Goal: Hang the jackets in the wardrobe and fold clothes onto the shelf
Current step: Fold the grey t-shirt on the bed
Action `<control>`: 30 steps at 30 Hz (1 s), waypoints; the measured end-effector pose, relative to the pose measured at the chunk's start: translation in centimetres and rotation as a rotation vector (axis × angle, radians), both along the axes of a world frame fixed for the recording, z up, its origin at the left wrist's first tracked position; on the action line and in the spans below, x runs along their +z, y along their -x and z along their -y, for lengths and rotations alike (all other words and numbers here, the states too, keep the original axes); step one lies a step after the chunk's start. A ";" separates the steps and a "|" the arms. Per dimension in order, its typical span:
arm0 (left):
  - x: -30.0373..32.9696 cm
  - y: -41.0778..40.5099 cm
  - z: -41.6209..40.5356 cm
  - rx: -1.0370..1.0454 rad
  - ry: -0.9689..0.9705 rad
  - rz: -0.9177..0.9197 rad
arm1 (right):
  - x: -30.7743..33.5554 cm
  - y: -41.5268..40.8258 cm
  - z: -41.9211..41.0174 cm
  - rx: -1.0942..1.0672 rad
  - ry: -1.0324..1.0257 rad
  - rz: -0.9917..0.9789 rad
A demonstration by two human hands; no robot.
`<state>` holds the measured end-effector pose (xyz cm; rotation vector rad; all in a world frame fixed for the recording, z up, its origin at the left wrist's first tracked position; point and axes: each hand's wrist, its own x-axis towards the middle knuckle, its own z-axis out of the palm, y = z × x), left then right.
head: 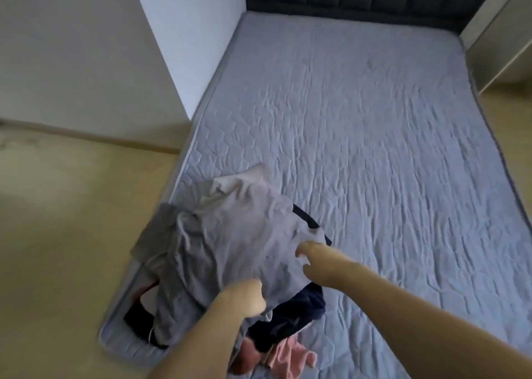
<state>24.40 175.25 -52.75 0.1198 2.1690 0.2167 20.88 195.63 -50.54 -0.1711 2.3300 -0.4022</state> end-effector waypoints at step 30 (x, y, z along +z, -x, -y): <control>31.9 -3.2 5.1 0.224 -0.075 -0.967 | 30.9 1.7 1.6 0.506 0.107 -0.799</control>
